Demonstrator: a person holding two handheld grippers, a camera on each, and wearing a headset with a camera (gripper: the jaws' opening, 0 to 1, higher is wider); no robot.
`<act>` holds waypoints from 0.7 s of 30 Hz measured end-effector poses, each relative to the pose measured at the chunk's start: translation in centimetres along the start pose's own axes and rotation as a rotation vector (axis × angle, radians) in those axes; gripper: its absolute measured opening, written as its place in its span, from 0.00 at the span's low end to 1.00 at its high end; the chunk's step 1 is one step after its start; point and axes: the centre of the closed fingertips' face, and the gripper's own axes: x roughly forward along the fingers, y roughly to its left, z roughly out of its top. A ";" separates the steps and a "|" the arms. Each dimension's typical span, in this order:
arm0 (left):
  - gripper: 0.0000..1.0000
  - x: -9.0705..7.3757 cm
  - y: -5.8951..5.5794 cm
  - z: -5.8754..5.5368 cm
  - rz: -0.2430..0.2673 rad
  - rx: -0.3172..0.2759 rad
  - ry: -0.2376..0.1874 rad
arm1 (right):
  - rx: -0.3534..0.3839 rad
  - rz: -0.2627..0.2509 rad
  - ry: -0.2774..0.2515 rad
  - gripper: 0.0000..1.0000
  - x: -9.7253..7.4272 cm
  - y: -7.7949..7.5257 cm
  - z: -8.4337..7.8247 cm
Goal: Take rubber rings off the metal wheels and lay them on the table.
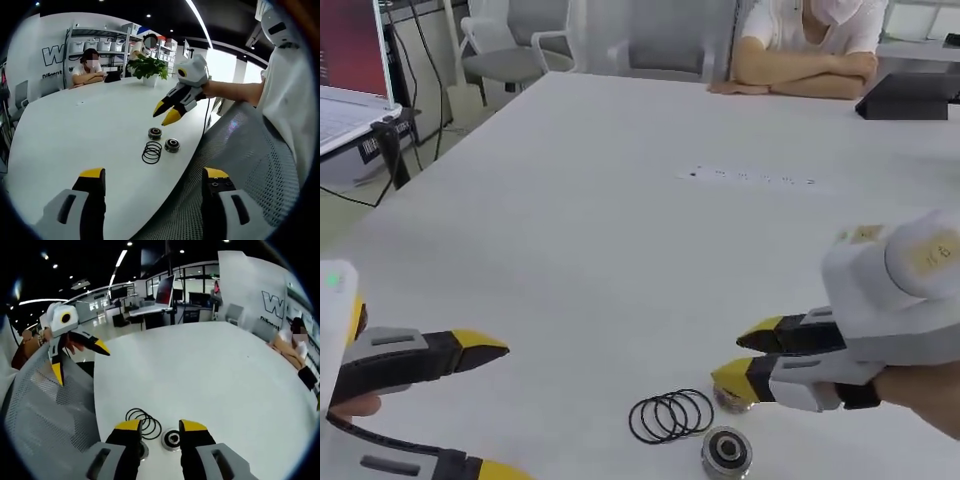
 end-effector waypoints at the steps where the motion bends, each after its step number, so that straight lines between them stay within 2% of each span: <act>1: 0.78 0.0 0.0 0.0 -0.002 -0.002 -0.002 | -0.009 0.004 0.000 0.31 -0.1 0.2 0.1; 6: 0.81 0.1 -0.4 0.2 -0.016 0.000 -0.003 | -0.044 0.025 -0.025 0.40 -1.2 1.2 1.1; 11: 0.87 0.1 -0.7 0.4 -0.034 0.008 -0.007 | -0.059 0.020 -0.059 0.55 -2.6 1.8 1.2; 14: 0.90 0.2 -1.0 0.6 -0.051 0.015 -0.016 | -0.030 0.020 -0.090 0.61 -3.8 1.9 1.4; 15: 0.91 0.2 -1.1 0.7 -0.053 0.018 -0.019 | -0.005 0.023 -0.115 0.63 -4.3 2.0 1.7; 18: 0.95 0.1 -1.3 1.5 -0.061 0.028 -0.056 | -0.017 -0.006 -0.175 0.71 -5.6 1.5 2.0; 21: 0.99 -0.1 -1.3 2.0 -0.066 0.016 -0.085 | -0.003 -0.014 -0.186 0.80 -6.5 1.5 1.4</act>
